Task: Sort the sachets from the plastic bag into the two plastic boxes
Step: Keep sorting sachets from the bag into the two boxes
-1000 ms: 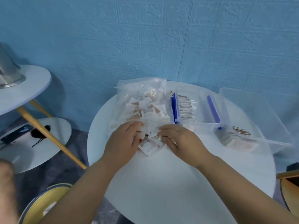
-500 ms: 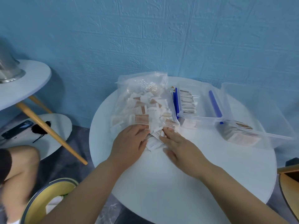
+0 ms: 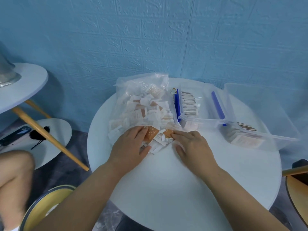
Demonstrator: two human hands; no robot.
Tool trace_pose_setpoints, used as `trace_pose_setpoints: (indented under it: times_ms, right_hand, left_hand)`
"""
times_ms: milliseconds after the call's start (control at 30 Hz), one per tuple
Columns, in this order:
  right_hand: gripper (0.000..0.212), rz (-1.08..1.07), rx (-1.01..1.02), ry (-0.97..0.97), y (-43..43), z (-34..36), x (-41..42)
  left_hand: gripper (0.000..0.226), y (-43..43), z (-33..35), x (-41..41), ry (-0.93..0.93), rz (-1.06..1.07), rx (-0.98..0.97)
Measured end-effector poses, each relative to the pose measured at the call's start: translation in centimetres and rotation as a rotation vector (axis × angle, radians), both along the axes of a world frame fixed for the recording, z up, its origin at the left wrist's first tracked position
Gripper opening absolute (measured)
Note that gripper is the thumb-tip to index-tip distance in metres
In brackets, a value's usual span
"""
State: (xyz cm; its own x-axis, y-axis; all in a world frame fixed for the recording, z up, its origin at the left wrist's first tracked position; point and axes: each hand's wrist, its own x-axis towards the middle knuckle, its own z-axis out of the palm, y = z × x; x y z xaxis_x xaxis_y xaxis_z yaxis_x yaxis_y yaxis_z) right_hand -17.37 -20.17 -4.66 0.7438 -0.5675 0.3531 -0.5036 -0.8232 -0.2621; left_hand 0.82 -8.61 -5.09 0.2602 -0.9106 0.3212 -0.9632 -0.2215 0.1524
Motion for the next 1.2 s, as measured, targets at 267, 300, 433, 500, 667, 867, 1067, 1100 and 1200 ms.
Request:
trace_pose_setpoints:
  times_ms: [267,300,433,500,667,867,1067,1100,1200]
  right_hand:
    - [0.040,0.005,0.130,-0.053,-0.2,-0.6,0.9]
    - [0.039,-0.008,0.167,-0.062,-0.3,-0.4,1.2]
    - [0.034,-0.083,0.263,-0.086,-0.5,0.2,2.4]
    - [0.035,-0.117,0.306,-0.075,-0.6,0.5,2.9]
    - [0.041,-0.141,0.342,-0.054,-0.8,0.7,3.2]
    - [0.035,-0.064,0.118,0.005,-0.3,0.2,1.7]
    - [0.030,0.002,-0.141,-0.111,-0.4,-0.7,1.2]
    - [0.034,0.008,-0.116,-0.140,-0.5,-0.6,1.3]
    - [0.034,-0.010,-0.076,-0.176,-0.9,-0.1,1.7]
  left_hand:
    - [0.031,0.6,0.4,-0.3,0.151,-0.107,-0.291]
    - [0.032,0.7,0.7,-0.4,0.231,-0.080,-0.342]
    - [0.029,0.3,2.2,-1.2,0.609,0.158,-0.464]
    - [0.027,-0.1,2.4,-1.8,0.664,0.217,-0.490]
    - [0.026,-0.7,1.9,-3.4,0.547,0.151,-0.625]
    - [0.028,-1.1,0.4,-3.1,0.275,0.118,-0.753]
    - [0.029,-0.7,0.0,-2.8,0.402,0.165,-0.780]
    - [0.030,-0.7,0.0,-2.8,0.419,0.167,-0.783]
    - [0.033,-0.7,0.0,-2.8,0.477,0.161,-0.776]
